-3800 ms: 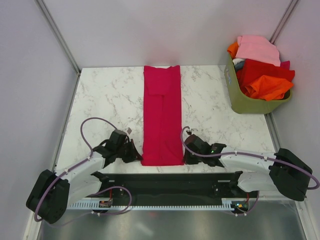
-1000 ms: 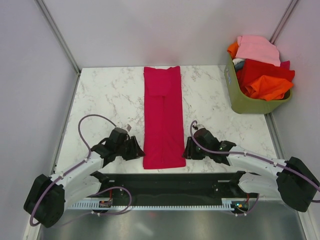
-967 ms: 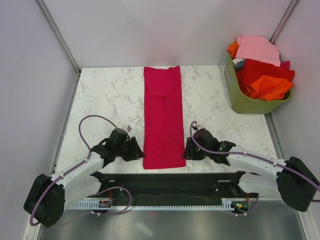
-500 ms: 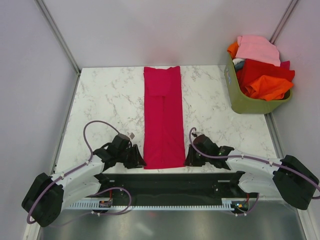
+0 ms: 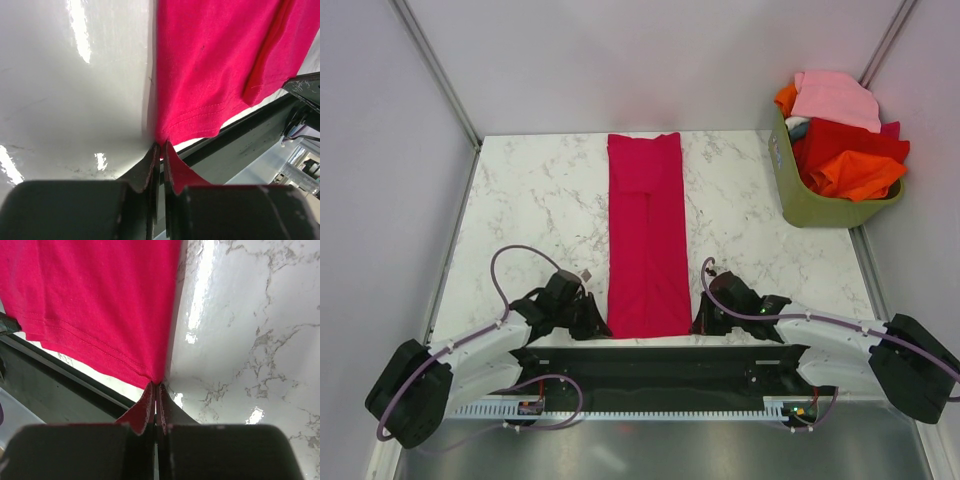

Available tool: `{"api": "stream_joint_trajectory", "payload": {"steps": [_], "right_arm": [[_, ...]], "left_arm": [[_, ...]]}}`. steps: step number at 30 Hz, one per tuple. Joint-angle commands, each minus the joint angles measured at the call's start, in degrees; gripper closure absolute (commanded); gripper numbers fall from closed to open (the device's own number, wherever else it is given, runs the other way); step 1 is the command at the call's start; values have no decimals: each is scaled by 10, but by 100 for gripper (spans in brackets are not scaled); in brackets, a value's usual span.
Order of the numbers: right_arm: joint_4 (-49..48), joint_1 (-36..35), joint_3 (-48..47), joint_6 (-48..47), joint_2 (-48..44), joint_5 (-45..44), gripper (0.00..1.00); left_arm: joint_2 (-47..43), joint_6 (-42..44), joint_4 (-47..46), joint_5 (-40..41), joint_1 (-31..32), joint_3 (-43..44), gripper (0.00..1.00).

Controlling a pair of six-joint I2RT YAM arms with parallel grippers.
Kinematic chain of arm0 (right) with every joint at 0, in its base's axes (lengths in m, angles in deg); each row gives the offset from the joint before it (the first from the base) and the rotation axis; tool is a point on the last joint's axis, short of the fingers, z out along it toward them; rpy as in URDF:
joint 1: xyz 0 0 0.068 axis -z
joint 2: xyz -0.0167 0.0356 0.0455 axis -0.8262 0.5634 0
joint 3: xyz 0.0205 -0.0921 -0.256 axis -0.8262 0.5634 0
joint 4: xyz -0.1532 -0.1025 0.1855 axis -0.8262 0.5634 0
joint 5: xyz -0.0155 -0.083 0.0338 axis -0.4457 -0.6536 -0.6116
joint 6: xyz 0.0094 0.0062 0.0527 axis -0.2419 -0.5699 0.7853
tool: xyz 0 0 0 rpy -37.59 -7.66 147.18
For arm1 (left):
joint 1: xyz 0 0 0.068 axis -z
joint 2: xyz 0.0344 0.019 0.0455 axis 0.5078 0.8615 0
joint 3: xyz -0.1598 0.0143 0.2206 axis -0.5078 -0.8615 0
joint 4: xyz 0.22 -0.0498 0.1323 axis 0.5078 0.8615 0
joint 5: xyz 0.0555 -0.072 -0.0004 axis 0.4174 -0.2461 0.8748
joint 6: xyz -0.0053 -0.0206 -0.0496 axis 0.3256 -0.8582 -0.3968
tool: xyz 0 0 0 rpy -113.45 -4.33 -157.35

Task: Fold and stack the t-shirts
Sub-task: Fold the tshirt

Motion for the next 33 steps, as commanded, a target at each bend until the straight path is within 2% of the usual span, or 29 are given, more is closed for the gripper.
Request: {"api": "stream_joint_trajectory", "payload": {"steps": [1,2,10,16,22,33], "right_arm": [[2,-3,0,2,-10,7,100],[5,-3,0,4,-16,7,100],[45,-2,-31,11,-75,-2,100],[99,16,-96,-15,-96,-32,100],[107,74,-160,-54,-54,-16,100],[108,198,-336,-129,127,22,100]], "left_arm": [[11,-14,-25,-6,3,-12,92],[9,-15,-25,-8,3,-11,98],[-83,-41,-2,-41,1,2,98],[-91,-40,25,-37,-9,59,98],[-39,-16,33,-35,-52,140,98],[117,28,4,-39,-161,283,98]]}}
